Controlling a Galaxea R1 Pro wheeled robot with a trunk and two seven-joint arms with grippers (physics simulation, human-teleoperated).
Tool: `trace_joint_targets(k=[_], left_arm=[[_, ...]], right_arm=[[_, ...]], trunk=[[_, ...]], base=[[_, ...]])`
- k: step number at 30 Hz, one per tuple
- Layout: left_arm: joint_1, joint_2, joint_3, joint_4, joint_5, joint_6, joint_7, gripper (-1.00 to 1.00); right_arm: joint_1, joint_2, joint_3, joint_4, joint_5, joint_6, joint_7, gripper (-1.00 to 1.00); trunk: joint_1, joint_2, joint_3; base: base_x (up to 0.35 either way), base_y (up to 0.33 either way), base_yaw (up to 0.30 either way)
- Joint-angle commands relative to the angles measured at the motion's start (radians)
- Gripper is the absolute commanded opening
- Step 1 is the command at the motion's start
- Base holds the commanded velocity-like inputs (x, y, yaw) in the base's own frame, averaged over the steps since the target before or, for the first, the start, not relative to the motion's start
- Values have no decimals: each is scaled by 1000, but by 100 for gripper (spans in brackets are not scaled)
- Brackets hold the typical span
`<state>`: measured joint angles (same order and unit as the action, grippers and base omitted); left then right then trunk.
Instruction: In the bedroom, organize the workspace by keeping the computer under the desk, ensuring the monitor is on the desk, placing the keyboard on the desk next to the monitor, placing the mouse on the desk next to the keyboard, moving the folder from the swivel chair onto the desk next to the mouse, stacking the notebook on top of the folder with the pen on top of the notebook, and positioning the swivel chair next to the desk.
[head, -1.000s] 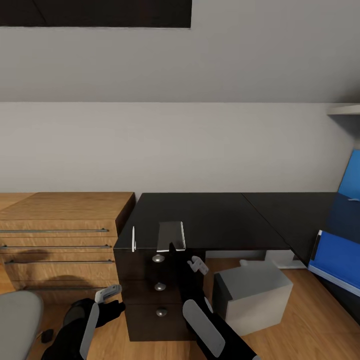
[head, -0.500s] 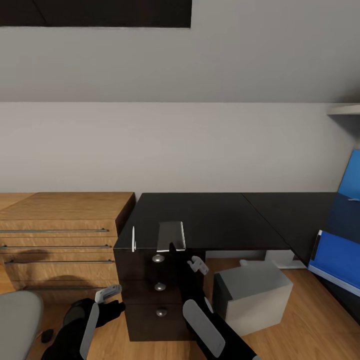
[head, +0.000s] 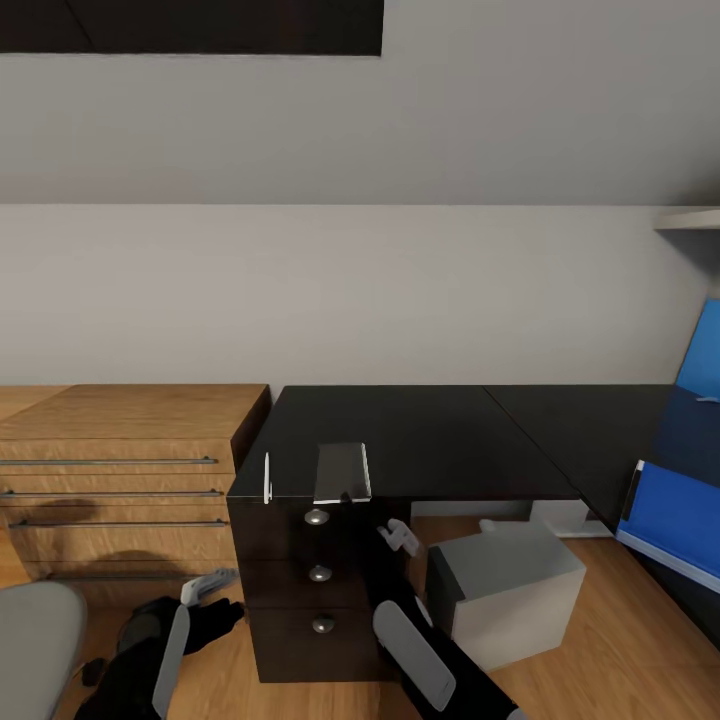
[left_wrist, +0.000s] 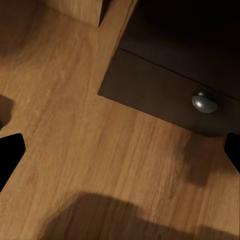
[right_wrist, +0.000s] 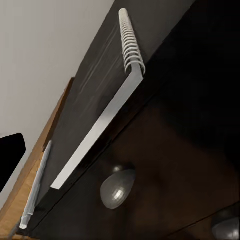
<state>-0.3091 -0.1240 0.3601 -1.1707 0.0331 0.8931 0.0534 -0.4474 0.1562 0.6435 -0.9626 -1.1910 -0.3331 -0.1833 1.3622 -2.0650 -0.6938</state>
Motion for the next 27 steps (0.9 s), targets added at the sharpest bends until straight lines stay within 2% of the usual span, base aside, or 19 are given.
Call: trace_joint_targets(k=[1, 6, 8, 15, 27], left_arm=[[-1, 1, 7, -7, 5, 4, 3, 100], [-1, 4, 36, -26, 5, 4, 0, 100], [-1, 4, 39, -27, 5, 4, 0, 100], [-1, 4, 40, -27, 5, 4, 0, 100], [-1, 6, 40, -26, 5, 5, -3, 100]], right_arm=[[-2, -6, 5, 5, -6, -2, -3, 100], [-2, -33, 7, 33, -3, 26, 0, 100], [-2, -34, 8, 45, -3, 34, 0, 100], [-2, -35, 9, 47, -2, 34, 1, 100], [-2, -33, 13, 45, -2, 34, 15, 100]], trunk=[[0, -1, -1], [0, -1, -1], [0, -1, -1], [27, -50, -23], [27, -50, -23]], base=[[0, 0, 0], [0, 0, 0], [0, 0, 0], [0, 0, 0], [0, 0, 0]])
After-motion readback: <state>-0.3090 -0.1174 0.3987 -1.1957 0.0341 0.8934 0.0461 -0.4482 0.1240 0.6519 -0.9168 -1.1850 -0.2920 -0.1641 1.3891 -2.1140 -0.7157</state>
